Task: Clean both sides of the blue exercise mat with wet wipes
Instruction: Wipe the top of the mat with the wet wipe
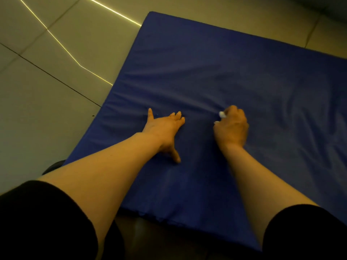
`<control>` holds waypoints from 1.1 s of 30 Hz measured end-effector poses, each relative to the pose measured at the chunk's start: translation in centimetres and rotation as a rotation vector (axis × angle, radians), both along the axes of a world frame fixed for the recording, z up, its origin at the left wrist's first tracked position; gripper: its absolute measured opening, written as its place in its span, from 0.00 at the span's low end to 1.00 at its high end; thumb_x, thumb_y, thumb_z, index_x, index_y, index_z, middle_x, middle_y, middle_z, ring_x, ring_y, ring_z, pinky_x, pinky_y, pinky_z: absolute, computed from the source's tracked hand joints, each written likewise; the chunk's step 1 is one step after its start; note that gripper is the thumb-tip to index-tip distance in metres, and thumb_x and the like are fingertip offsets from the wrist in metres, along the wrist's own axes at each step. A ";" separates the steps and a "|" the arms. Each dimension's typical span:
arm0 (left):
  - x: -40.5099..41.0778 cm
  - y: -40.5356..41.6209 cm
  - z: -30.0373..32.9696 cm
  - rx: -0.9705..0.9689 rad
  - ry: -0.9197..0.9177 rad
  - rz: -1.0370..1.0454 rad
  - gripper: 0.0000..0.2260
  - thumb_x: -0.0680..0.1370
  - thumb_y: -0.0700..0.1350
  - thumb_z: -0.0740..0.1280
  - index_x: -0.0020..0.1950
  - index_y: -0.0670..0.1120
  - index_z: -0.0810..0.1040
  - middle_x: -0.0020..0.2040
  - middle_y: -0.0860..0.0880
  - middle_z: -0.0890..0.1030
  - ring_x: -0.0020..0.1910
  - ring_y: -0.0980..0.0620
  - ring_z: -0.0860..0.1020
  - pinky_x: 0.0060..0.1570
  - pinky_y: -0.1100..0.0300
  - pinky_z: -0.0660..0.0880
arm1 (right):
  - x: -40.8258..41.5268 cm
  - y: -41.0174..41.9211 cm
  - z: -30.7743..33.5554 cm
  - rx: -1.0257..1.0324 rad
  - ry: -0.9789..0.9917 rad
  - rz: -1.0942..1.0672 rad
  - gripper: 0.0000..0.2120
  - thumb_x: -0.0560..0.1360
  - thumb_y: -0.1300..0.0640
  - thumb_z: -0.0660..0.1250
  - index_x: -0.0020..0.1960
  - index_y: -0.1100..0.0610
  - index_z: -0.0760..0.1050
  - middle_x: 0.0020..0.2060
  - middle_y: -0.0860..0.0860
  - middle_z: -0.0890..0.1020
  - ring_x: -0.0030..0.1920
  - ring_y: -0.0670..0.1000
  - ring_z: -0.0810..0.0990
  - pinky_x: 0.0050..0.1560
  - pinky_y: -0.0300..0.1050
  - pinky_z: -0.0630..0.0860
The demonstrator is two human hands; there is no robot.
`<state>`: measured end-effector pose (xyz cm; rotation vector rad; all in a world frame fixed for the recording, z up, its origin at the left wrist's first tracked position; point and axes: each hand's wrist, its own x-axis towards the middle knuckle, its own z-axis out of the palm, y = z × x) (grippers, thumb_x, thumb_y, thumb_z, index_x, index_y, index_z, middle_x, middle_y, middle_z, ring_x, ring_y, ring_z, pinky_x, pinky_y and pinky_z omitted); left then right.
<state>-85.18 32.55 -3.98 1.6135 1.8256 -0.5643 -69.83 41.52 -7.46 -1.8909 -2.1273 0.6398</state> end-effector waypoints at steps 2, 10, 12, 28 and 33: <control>-0.6 1.6 0.8 0.078 0.020 0.024 0.45 0.65 0.65 0.74 0.77 0.52 0.60 0.76 0.51 0.62 0.74 0.48 0.63 0.70 0.29 0.46 | 0.1 0.3 -0.2 0.005 -0.012 -0.066 0.09 0.75 0.62 0.65 0.54 0.63 0.71 0.55 0.60 0.74 0.53 0.62 0.75 0.52 0.54 0.72; -2.7 4.7 -1.6 0.114 -0.009 -0.009 0.56 0.68 0.60 0.75 0.79 0.46 0.37 0.79 0.48 0.37 0.78 0.49 0.39 0.75 0.43 0.44 | -4.5 -2.4 -1.4 0.045 0.082 0.333 0.02 0.76 0.63 0.62 0.46 0.62 0.72 0.47 0.59 0.75 0.45 0.60 0.75 0.39 0.45 0.64; -3.0 5.1 -1.6 0.075 -0.040 -0.017 0.57 0.68 0.61 0.74 0.78 0.46 0.35 0.78 0.48 0.34 0.77 0.49 0.37 0.75 0.42 0.43 | -3.0 -0.2 -1.2 0.020 0.035 0.257 0.05 0.74 0.63 0.66 0.48 0.61 0.72 0.50 0.57 0.75 0.48 0.59 0.75 0.41 0.46 0.67; -3.5 5.3 -1.8 0.147 0.022 -0.084 0.58 0.65 0.66 0.73 0.79 0.50 0.36 0.78 0.52 0.36 0.78 0.53 0.41 0.76 0.48 0.53 | -4.7 2.5 -1.6 0.027 0.139 0.172 0.06 0.72 0.64 0.67 0.48 0.60 0.73 0.49 0.57 0.76 0.47 0.60 0.77 0.45 0.49 0.70; -3.6 5.1 -1.8 0.179 0.023 -0.079 0.59 0.64 0.68 0.72 0.78 0.51 0.36 0.78 0.52 0.36 0.78 0.54 0.41 0.76 0.50 0.54 | -2.6 5.8 -1.1 0.095 0.138 -0.137 0.05 0.75 0.64 0.65 0.49 0.64 0.72 0.50 0.60 0.76 0.49 0.62 0.76 0.44 0.48 0.69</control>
